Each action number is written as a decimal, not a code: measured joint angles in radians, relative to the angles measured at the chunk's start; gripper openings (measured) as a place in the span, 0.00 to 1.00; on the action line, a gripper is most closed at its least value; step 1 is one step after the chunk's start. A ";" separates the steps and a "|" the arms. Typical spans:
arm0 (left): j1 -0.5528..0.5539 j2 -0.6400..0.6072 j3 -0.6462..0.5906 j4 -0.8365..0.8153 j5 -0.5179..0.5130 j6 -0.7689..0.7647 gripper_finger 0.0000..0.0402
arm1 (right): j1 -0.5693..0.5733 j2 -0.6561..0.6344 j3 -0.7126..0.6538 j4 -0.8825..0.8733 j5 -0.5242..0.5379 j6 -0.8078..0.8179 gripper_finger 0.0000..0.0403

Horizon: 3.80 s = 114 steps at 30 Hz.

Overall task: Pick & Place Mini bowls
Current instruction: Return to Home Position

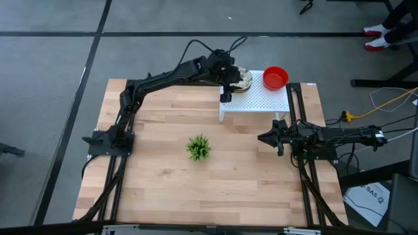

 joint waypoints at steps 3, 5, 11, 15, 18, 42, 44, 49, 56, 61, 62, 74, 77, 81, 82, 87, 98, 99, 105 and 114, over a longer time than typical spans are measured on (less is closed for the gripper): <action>-0.006 -0.002 0.031 -0.010 0.007 -0.031 0.40 | 0.000 0.000 0.000 0.000 0.000 0.000 0.14; -0.006 -0.002 0.065 -0.032 0.009 -0.067 0.39 | 0.000 0.000 0.000 0.000 0.000 0.000 0.14; -0.011 -0.006 0.192 -0.158 0.001 -0.156 0.38 | 0.000 0.000 0.000 0.000 0.000 0.000 0.14; -0.011 -0.047 0.219 -0.233 0.008 -0.171 0.39 | 0.000 0.000 0.000 0.000 0.000 0.000 0.14; -0.014 -0.079 0.219 -0.267 0.038 -0.152 0.39 | 0.000 0.000 0.000 0.000 0.000 0.000 0.14; -0.089 -0.541 -0.677 0.118 -0.092 -0.452 0.39 | 0.000 0.000 0.000 0.000 0.000 0.000 0.14; -0.075 -0.677 -0.855 0.196 -0.103 -0.475 0.39 | 0.000 0.000 0.000 0.000 0.000 0.000 0.14; -0.054 -0.983 -1.263 0.336 -0.096 -0.640 0.38 | 0.000 0.000 0.000 0.000 0.000 0.000 0.14; -0.064 -1.310 -1.643 0.578 -0.137 -0.823 0.39 | 0.000 0.000 0.000 0.000 0.000 0.000 0.14; -0.071 -1.446 -1.787 0.601 -0.188 -0.890 0.39 | 0.000 0.000 0.000 0.000 0.000 0.000 0.14; -0.076 -1.469 -1.809 0.605 -0.196 -0.898 0.39 | 0.000 0.000 0.000 0.000 0.000 0.000 0.14; -0.194 -1.722 -2.013 0.626 -0.323 -0.927 0.39 | 0.000 0.000 0.000 0.000 0.000 0.000 0.14; -0.224 -1.787 -2.039 0.599 -0.372 -0.913 0.38 | 0.000 0.000 0.000 0.000 0.000 0.000 0.14; -0.247 -1.875 -2.055 0.506 -0.445 -0.917 0.38 | 0.000 0.000 0.000 0.000 0.000 0.000 0.14; -0.250 -1.896 -2.055 0.476 -0.450 -0.917 0.38 | 0.000 0.000 0.000 0.000 0.000 0.000 0.14; -0.250 -1.981 -2.050 0.416 -0.451 -0.873 0.39 | 0.000 0.000 0.000 0.000 0.000 0.000 0.14; -0.205 -2.072 -2.050 0.416 -0.498 -0.741 0.39 | 0.000 0.000 0.000 0.000 0.000 0.000 0.14; -0.192 -2.075 -2.051 0.421 -0.498 -0.735 0.39 | 0.000 0.000 0.000 0.000 0.000 0.000 0.14; -0.128 -2.070 -2.066 0.477 -0.442 -0.681 0.39 | 0.000 0.000 0.000 0.000 0.000 0.000 0.14; -0.059 -1.989 -2.119 0.615 -0.250 -0.609 0.39 | 0.000 0.000 0.000 0.000 0.000 0.000 0.14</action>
